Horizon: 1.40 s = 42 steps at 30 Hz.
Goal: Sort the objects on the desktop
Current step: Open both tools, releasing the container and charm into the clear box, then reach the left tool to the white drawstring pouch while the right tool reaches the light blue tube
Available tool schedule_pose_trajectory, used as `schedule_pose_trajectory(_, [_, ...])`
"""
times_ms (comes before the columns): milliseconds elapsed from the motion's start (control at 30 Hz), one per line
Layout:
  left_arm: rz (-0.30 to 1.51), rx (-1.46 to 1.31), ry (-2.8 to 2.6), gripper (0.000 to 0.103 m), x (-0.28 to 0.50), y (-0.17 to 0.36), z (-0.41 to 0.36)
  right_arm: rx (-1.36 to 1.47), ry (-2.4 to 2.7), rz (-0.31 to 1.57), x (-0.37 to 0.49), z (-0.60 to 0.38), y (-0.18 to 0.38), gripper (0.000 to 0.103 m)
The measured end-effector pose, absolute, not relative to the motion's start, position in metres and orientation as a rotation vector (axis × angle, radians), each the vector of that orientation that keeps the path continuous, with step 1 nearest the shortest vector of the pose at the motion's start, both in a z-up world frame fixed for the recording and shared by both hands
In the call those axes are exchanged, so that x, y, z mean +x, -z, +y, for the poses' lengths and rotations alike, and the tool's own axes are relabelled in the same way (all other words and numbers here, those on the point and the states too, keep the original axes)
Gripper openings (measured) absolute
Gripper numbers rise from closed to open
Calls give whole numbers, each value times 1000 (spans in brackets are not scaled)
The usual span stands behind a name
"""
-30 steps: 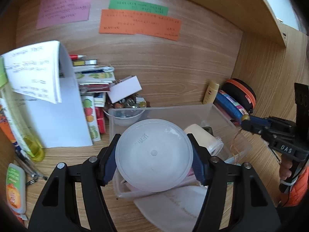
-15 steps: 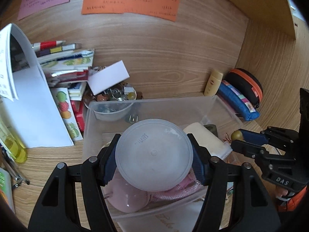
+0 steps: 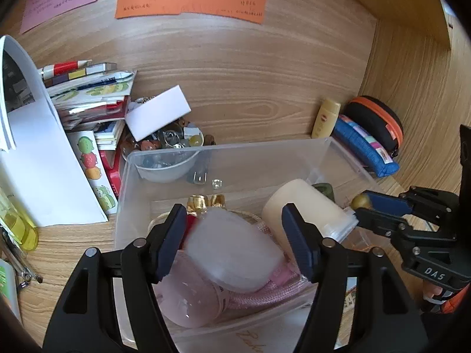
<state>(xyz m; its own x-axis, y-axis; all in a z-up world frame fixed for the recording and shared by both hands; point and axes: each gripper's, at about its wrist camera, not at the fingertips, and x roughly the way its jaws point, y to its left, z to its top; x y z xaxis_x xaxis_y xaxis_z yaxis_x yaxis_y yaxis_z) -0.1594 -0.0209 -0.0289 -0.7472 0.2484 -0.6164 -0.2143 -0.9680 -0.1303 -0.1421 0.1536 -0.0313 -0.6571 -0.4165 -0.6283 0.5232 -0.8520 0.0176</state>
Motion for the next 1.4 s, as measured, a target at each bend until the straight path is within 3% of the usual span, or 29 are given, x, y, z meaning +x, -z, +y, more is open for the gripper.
schedule_pose_trajectory(367, [-101, -921, -2725, 77, -148, 21, -30, 918, 2486, 251, -140, 150, 30, 31])
schedule_pose_trajectory(500, [-108, -882, -2745, 87, -141, 14, -31, 887, 2515, 258, -127, 151, 22, 46])
schedule_pose_trajectory(633, [-90, -845, -2779, 89, -130, 6, -30, 824, 2552, 278, -110, 152, 11, 61])
schedule_pose_trajectory(833, [-36, -788, -2834, 95, -104, -4, -30, 789, 2589, 260, -92, 160, 2, 74])
schedule_pose_trajectory(1400, [116, -828, -2787, 99, -50, 14, -21, 898, 2598, 202, -62, 181, 24, 83])
